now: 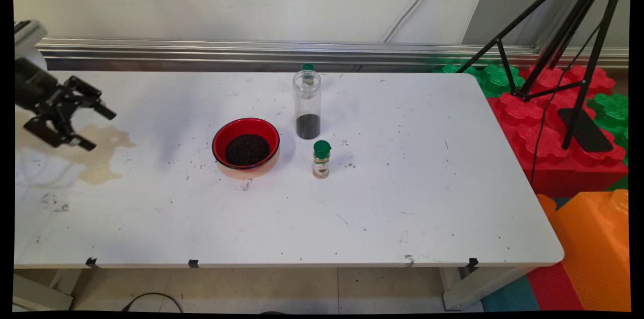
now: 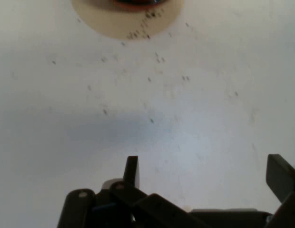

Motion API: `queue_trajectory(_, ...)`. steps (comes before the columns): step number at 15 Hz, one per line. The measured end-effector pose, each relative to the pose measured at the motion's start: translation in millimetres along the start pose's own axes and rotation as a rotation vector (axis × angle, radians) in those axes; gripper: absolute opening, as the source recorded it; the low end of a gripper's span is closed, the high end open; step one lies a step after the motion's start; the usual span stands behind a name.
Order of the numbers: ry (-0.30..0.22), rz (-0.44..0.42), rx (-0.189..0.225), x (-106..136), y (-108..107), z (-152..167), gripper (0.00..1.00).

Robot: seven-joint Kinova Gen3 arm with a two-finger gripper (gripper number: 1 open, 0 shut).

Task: Pick up the black seasoning powder from the table

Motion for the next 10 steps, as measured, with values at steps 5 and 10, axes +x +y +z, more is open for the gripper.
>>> queue_trajectory(5, 0.031, -0.041, 0.03, 40.8, -18.4, 9.6, 1.0)
queue_trajectory(10, 0.049, -0.061, 0.053, 72.1, -32.2, 22.8, 1.0)
